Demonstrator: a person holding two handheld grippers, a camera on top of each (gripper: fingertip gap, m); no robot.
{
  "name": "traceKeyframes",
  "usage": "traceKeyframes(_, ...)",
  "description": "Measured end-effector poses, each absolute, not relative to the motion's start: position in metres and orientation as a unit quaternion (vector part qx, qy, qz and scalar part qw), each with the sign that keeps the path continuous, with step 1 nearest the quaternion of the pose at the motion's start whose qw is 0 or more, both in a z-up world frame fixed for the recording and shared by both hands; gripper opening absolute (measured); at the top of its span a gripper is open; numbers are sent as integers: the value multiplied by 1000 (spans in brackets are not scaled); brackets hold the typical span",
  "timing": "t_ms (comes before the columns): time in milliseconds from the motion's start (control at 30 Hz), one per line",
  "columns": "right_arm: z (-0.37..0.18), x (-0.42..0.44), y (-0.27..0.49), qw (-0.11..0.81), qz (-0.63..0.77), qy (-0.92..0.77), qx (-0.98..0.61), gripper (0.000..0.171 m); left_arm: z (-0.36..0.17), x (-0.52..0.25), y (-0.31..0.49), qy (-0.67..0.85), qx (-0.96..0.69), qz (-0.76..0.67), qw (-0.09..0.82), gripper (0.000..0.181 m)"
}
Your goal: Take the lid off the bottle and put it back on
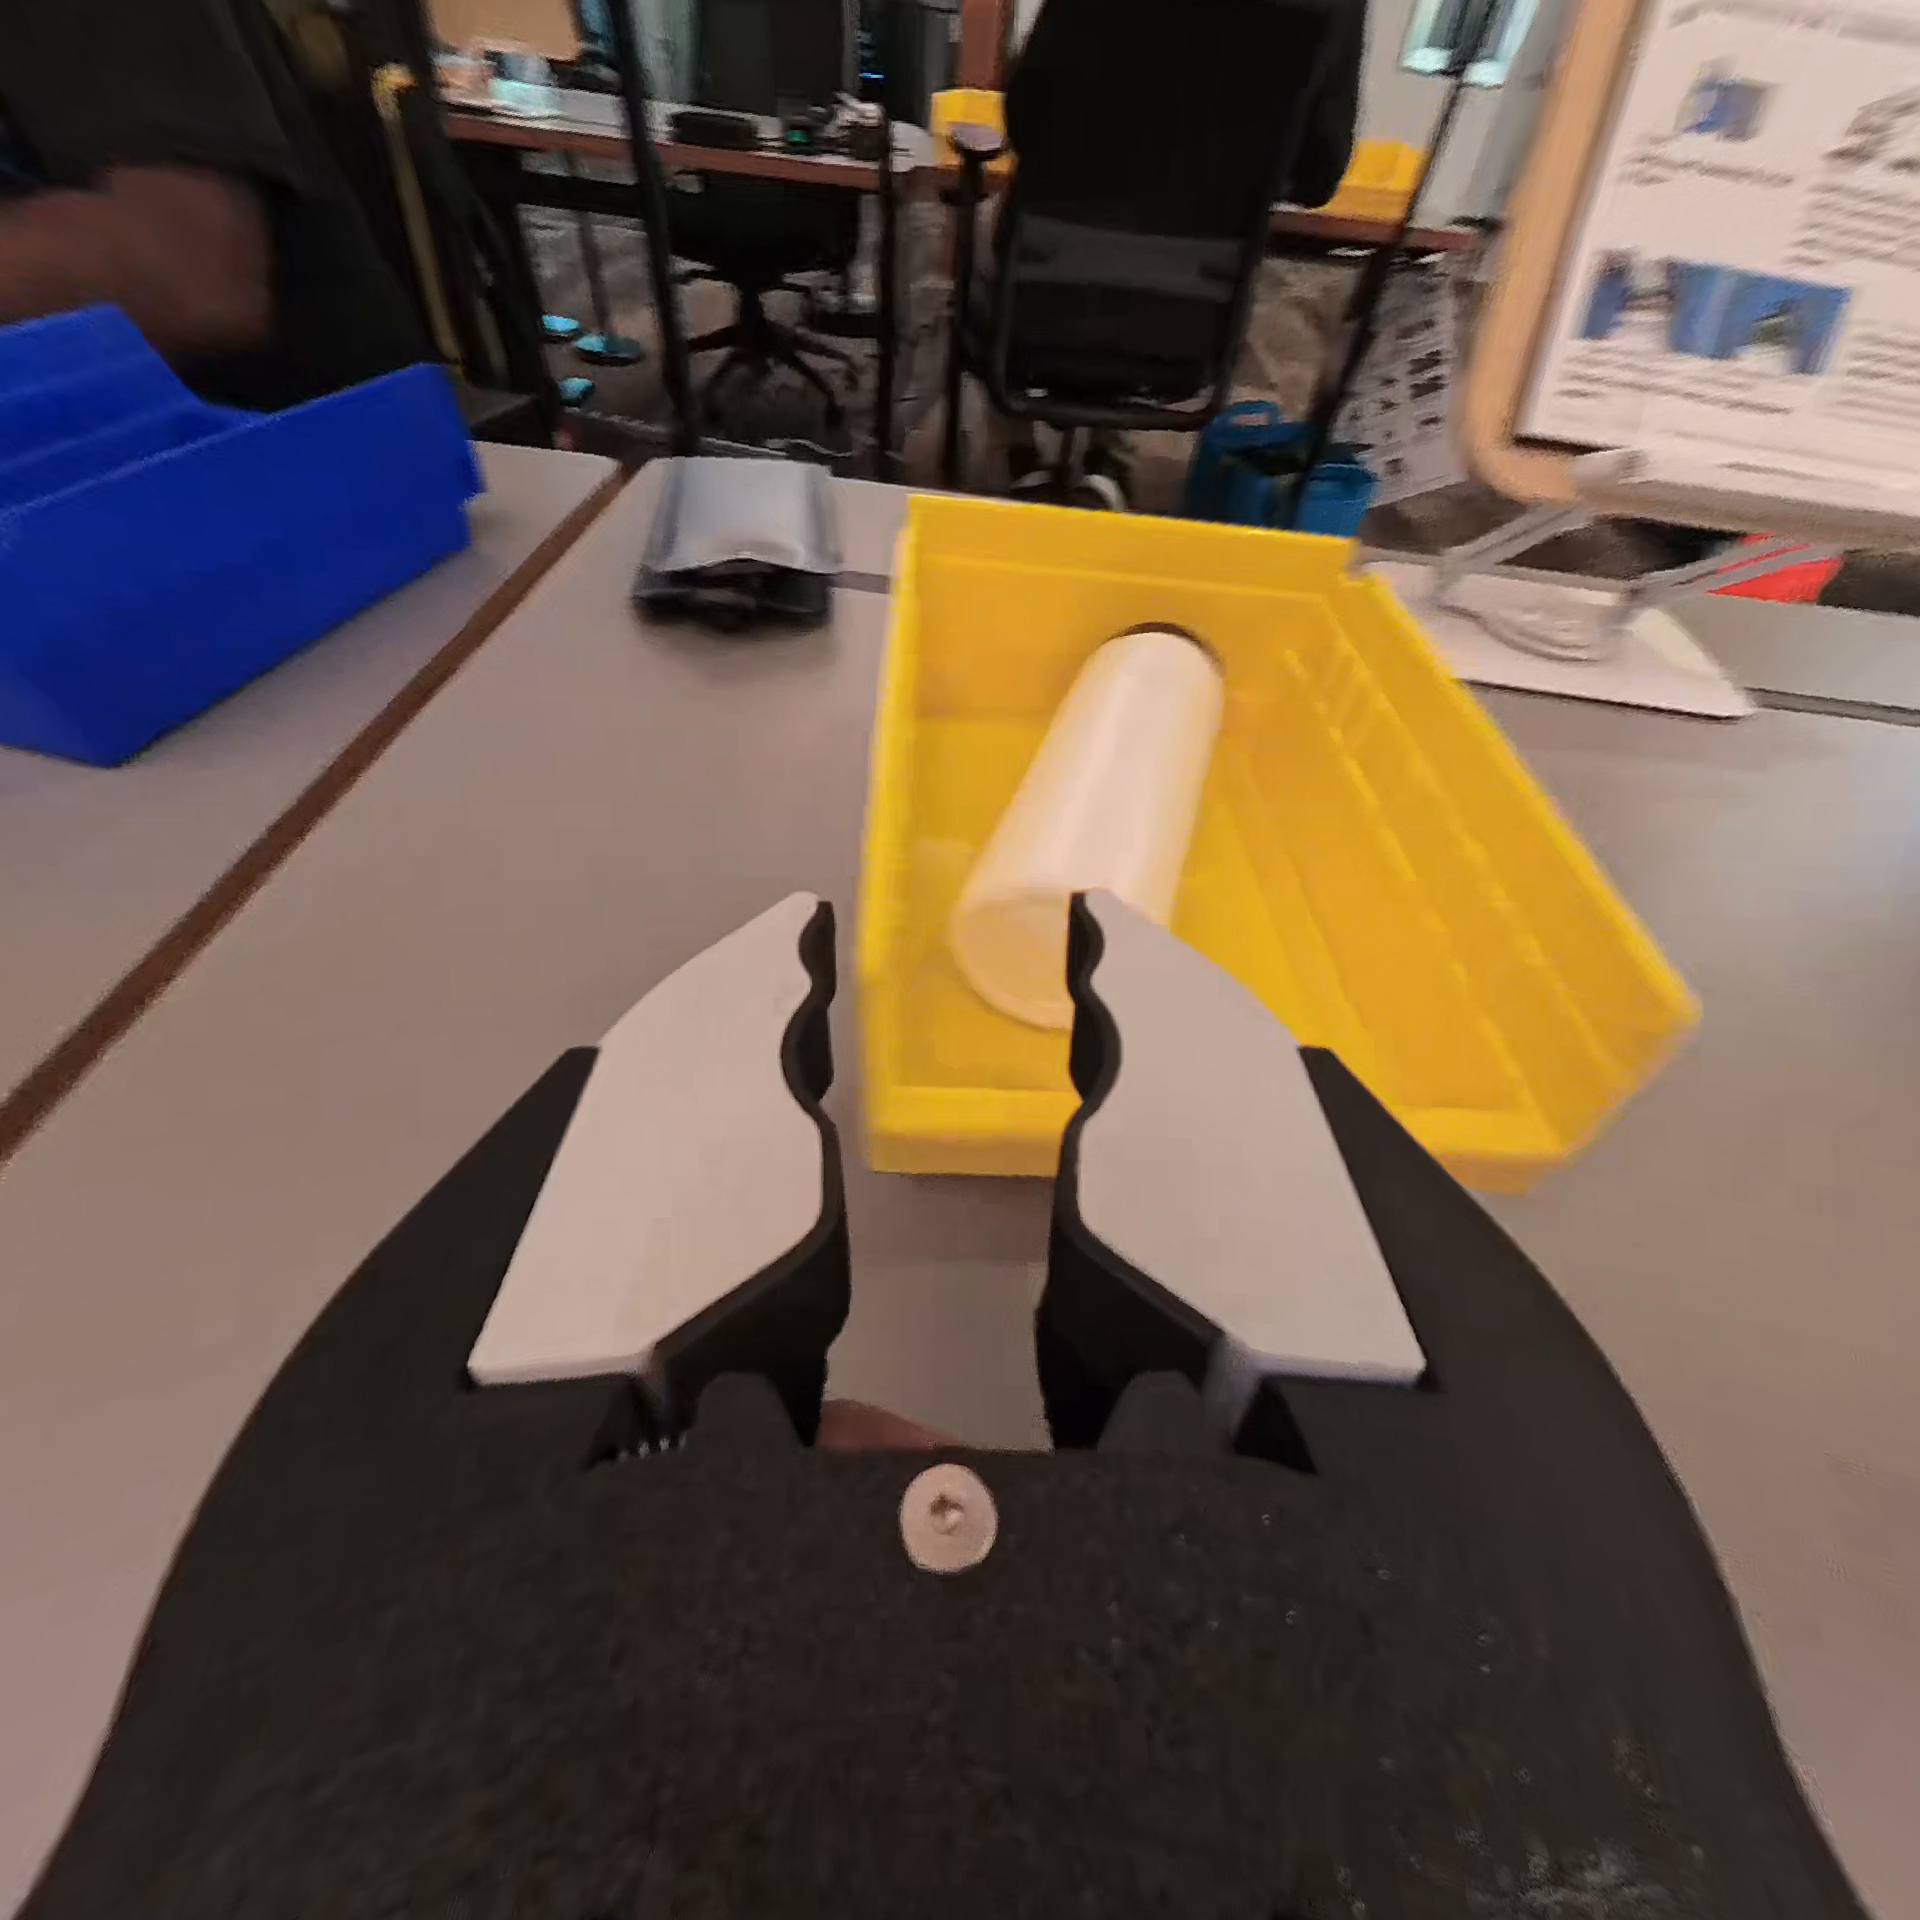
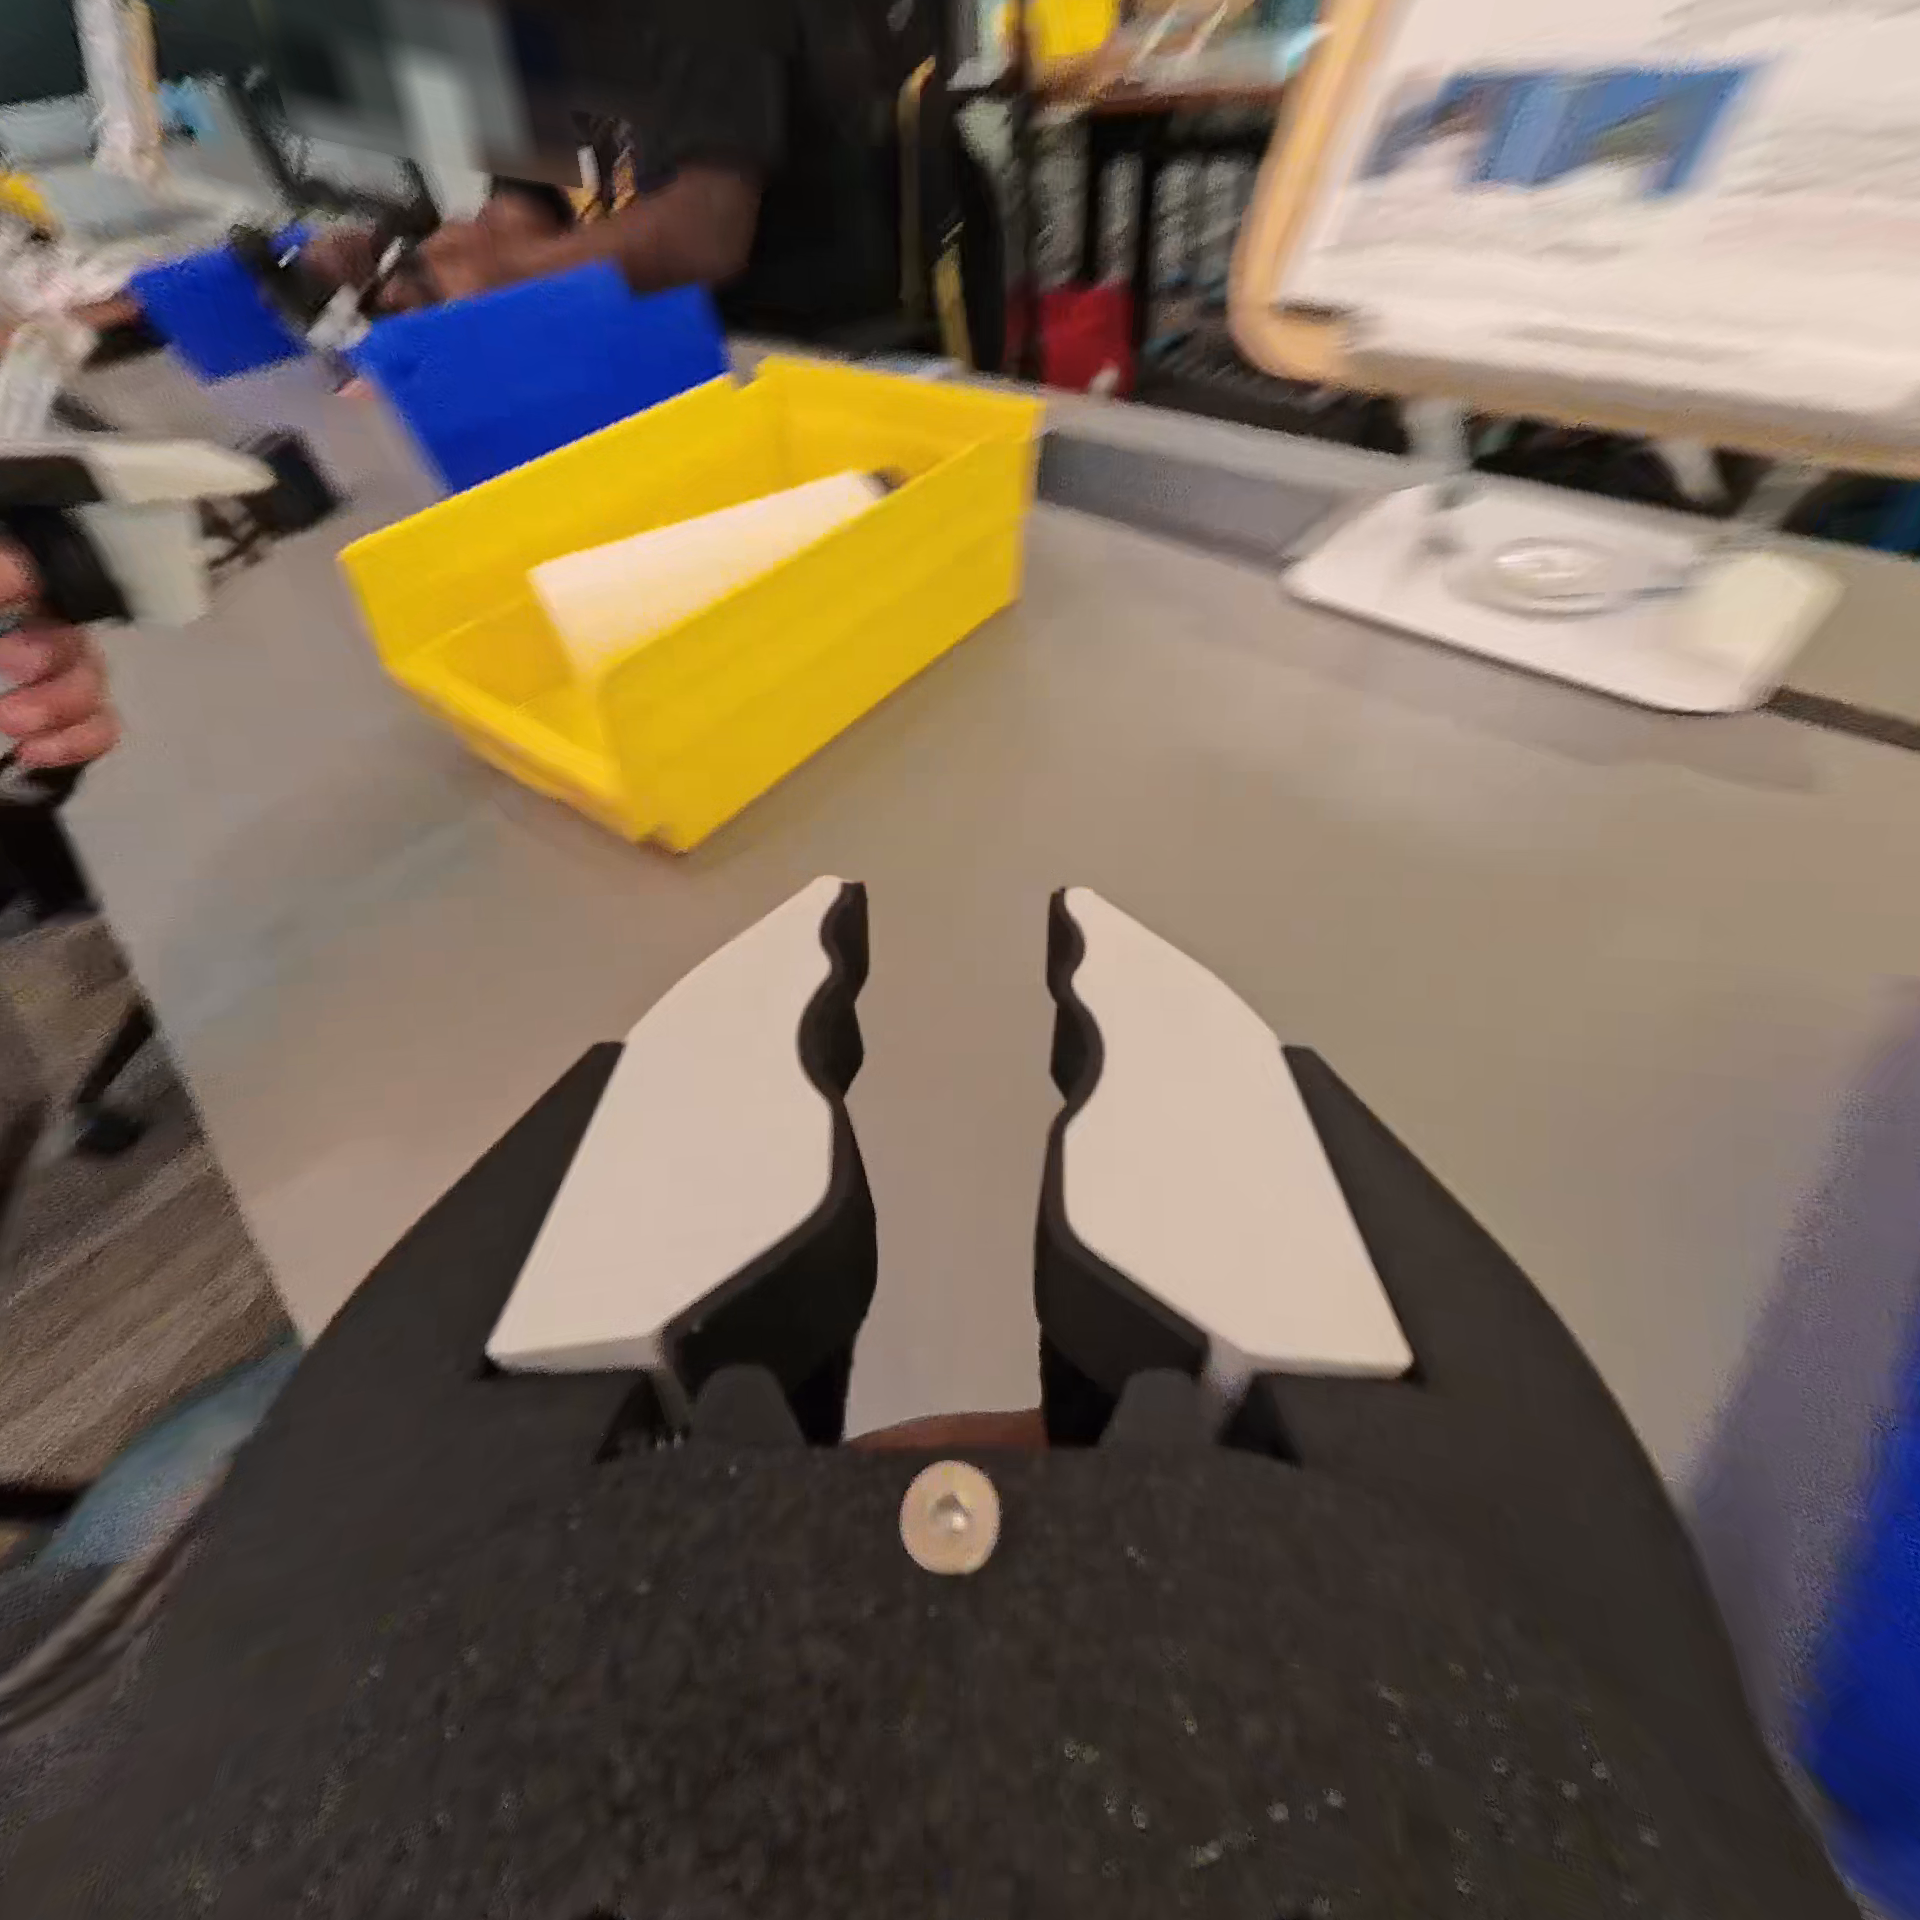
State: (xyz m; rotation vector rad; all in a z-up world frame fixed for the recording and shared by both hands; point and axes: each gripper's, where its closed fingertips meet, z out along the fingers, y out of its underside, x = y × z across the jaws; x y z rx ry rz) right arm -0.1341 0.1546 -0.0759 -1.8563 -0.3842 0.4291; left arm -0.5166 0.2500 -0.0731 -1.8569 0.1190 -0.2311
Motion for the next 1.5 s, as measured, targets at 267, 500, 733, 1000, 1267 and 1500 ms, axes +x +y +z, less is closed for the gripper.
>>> traceKeyframes(267, -100, 71, 79, 617, 6, -12, -787, 36, -132, -359, 166, 193, -810, -312, 457, 50)
traceKeyframes(500, -109, 104, 70, 629, -47, 8, -776, 33, -133, -329, 168, 210, -792, -315, 479, 52)
traceKeyframes(733, -130, 99, 81, 606, -28, 23, -794, 33, -135, -338, 179, 184, -795, -346, 463, 58)
traceKeyframes(1000, -129, 101, 81, 608, -19, 30, -793, 33, -108, -326, 180, 231, -780, -347, 466, 69)
traceKeyframes(1267, -129, 98, 84, 611, 30, 44, -790, 33, -77, -361, 327, 160, -892, -245, 345, 85)
traceKeyframes(1500, -129, 100, 80, 611, 31, 47, -790, 33, -171, -364, 405, 101, -971, -164, 139, 90)
